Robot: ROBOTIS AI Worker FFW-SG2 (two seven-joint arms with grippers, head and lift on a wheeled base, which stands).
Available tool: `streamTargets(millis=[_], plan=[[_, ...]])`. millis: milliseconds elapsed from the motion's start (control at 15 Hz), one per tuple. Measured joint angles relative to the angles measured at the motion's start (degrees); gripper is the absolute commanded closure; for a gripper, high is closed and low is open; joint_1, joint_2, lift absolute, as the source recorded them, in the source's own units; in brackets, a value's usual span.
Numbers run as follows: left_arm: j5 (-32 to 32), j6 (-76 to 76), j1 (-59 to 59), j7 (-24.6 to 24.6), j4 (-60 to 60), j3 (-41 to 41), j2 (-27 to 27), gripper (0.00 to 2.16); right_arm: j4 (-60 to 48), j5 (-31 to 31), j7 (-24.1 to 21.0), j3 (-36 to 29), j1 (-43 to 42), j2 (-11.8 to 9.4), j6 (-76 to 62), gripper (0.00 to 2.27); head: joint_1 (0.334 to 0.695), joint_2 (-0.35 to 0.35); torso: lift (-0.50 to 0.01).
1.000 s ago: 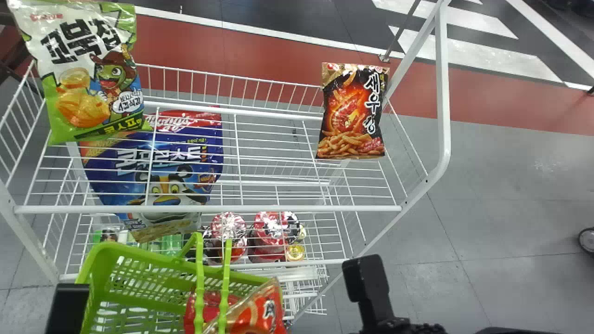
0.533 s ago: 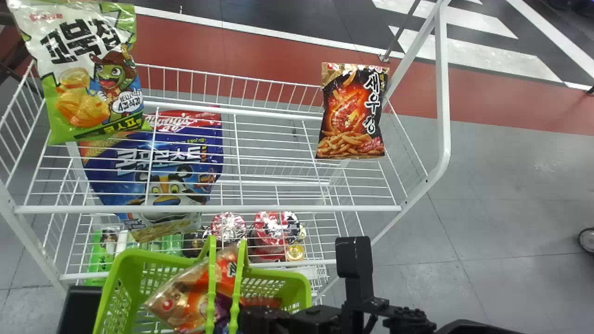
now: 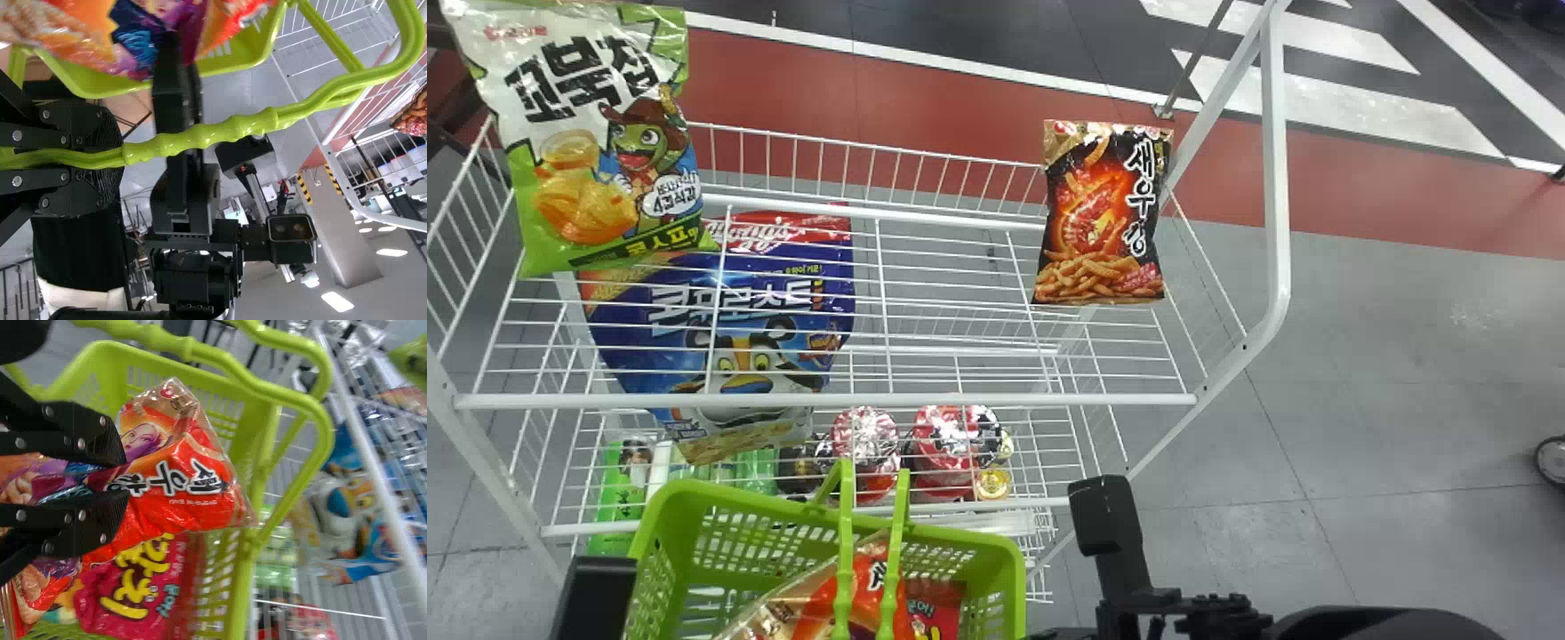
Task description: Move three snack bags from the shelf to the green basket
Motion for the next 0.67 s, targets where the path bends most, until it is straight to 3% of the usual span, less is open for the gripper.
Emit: streamTargets(millis=[200, 667], plan=[[-0.5, 0.0, -0.1, 0.3, 0.0, -0.8, 0.0, 2.06, -0.7, -0.2, 4.4, -2.3, 0.2, 0.5, 0.8, 0.05, 0.695, -0.350, -0.049], [-0.8, 0.0, -0.3, 0.8, 0.0, -1.3, 0.1, 2.06, -5.0, 3.1, 5.7, -10.0, -1.0, 0.9, -2.4, 0.05, 0.695, -0.350, -0.049]])
